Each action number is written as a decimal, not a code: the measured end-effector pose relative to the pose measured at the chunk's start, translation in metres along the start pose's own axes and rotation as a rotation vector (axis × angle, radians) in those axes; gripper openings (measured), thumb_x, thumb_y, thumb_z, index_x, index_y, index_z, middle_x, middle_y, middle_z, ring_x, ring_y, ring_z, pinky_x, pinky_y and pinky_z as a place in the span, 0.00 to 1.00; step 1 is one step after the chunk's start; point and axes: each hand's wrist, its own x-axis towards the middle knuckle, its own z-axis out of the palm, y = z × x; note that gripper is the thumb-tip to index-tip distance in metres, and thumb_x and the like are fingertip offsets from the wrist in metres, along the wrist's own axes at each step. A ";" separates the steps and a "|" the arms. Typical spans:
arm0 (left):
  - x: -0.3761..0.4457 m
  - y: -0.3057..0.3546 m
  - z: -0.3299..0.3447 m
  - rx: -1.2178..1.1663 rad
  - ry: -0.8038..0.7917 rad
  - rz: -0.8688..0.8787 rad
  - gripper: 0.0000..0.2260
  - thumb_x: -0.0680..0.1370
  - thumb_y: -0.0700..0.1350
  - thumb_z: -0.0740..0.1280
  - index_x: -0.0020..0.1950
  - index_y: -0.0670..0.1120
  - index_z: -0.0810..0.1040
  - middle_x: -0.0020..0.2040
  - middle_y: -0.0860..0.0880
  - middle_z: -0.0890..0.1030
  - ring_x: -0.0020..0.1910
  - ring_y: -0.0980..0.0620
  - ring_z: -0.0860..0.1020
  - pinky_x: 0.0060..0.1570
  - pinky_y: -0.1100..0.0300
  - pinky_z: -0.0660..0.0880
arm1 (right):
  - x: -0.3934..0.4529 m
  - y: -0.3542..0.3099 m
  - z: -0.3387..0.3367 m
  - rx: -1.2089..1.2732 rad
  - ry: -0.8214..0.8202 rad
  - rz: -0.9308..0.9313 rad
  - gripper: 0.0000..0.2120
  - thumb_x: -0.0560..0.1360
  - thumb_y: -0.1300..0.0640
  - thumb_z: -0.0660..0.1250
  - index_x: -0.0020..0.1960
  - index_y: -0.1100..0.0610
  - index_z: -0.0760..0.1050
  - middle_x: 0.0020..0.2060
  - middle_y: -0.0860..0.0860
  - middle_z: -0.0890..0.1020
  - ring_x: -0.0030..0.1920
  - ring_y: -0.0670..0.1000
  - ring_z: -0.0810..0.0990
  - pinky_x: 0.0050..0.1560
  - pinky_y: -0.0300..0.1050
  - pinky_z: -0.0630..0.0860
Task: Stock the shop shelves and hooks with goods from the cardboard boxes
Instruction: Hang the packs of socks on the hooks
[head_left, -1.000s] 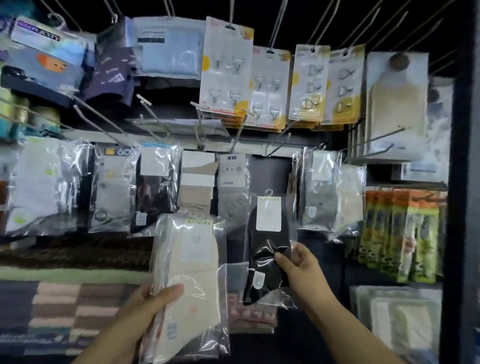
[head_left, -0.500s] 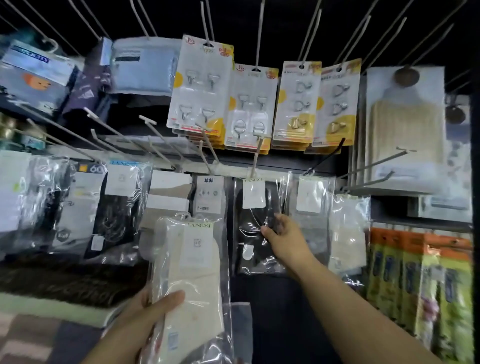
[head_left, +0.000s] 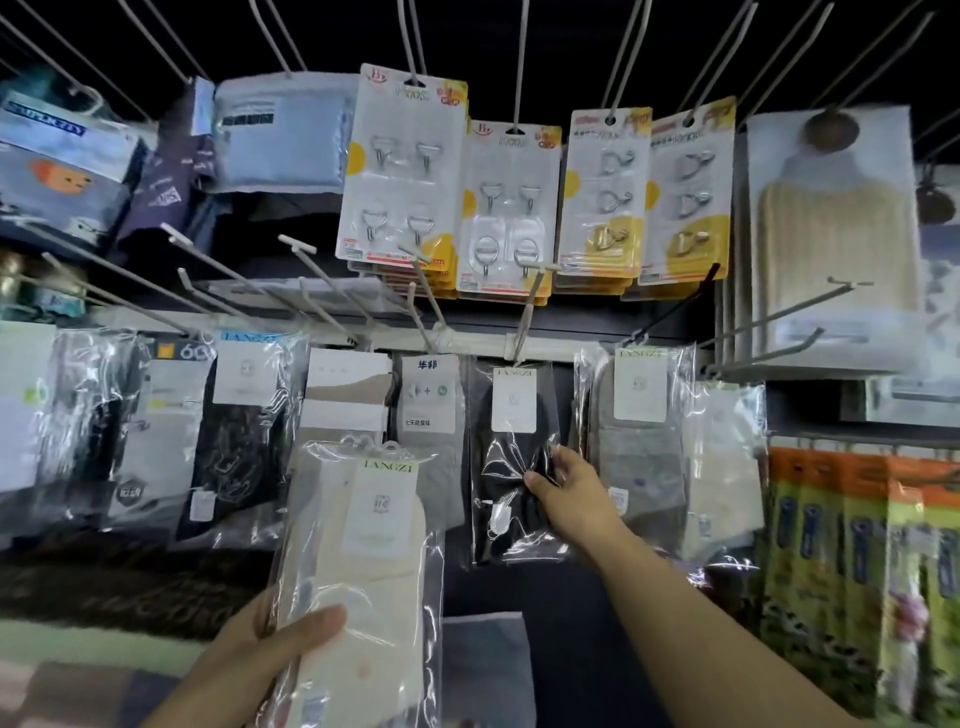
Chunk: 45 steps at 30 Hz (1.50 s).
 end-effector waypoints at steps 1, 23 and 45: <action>0.001 -0.001 -0.001 -0.011 -0.007 -0.004 0.49 0.33 0.59 0.82 0.53 0.44 0.81 0.46 0.43 0.85 0.43 0.47 0.85 0.38 0.59 0.78 | -0.001 0.001 0.001 -0.020 0.021 0.003 0.26 0.78 0.59 0.65 0.73 0.60 0.62 0.68 0.53 0.72 0.65 0.50 0.73 0.61 0.37 0.68; 0.008 -0.014 0.054 -0.180 0.077 -0.043 0.24 0.65 0.51 0.75 0.59 0.47 0.76 0.49 0.46 0.85 0.47 0.45 0.84 0.48 0.49 0.79 | -0.121 0.016 0.042 0.197 -0.060 0.058 0.11 0.71 0.57 0.74 0.48 0.58 0.74 0.40 0.55 0.85 0.43 0.57 0.85 0.47 0.55 0.81; 0.006 0.005 0.028 -0.173 0.202 0.007 0.31 0.56 0.53 0.78 0.56 0.47 0.79 0.45 0.45 0.86 0.43 0.43 0.85 0.48 0.46 0.79 | -0.024 -0.039 -0.008 0.126 0.131 -0.013 0.10 0.73 0.60 0.72 0.42 0.51 0.72 0.44 0.56 0.84 0.42 0.59 0.84 0.23 0.37 0.72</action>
